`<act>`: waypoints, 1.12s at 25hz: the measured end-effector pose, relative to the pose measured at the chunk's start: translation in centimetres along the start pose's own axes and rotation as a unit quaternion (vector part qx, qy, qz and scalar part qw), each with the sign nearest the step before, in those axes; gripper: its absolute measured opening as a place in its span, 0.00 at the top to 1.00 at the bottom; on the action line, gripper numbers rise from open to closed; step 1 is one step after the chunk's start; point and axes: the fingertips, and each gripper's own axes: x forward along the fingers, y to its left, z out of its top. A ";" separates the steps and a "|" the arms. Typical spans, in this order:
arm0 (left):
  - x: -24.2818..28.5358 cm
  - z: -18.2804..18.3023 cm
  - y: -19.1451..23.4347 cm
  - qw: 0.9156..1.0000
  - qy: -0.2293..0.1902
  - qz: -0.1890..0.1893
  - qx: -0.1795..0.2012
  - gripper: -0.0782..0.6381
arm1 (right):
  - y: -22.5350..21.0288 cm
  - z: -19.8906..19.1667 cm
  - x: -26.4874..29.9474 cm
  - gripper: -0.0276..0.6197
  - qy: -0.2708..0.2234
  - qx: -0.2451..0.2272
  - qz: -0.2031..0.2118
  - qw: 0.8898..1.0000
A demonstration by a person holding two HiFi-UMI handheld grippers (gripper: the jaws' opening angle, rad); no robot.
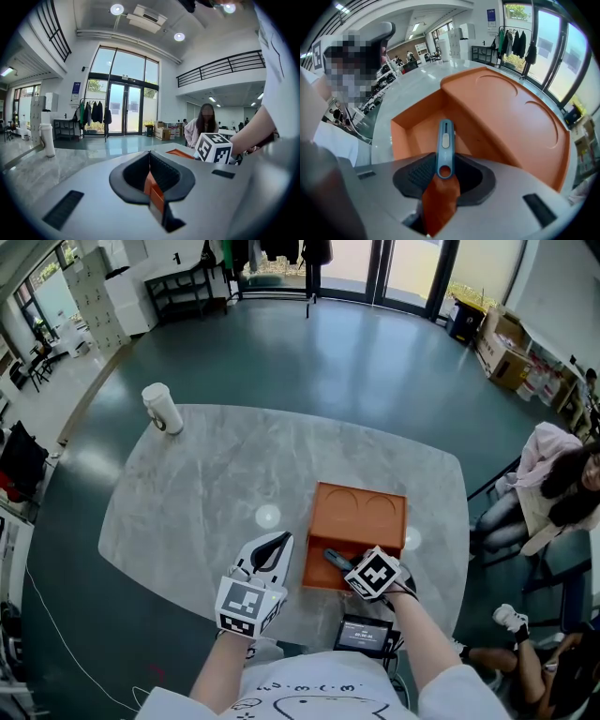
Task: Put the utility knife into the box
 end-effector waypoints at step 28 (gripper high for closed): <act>-0.3 0.9 -0.2 0.997 -0.004 -0.074 0.022 0.87 | -1.3 1.5 -3.4 0.59 -0.080 0.080 -0.097 0.989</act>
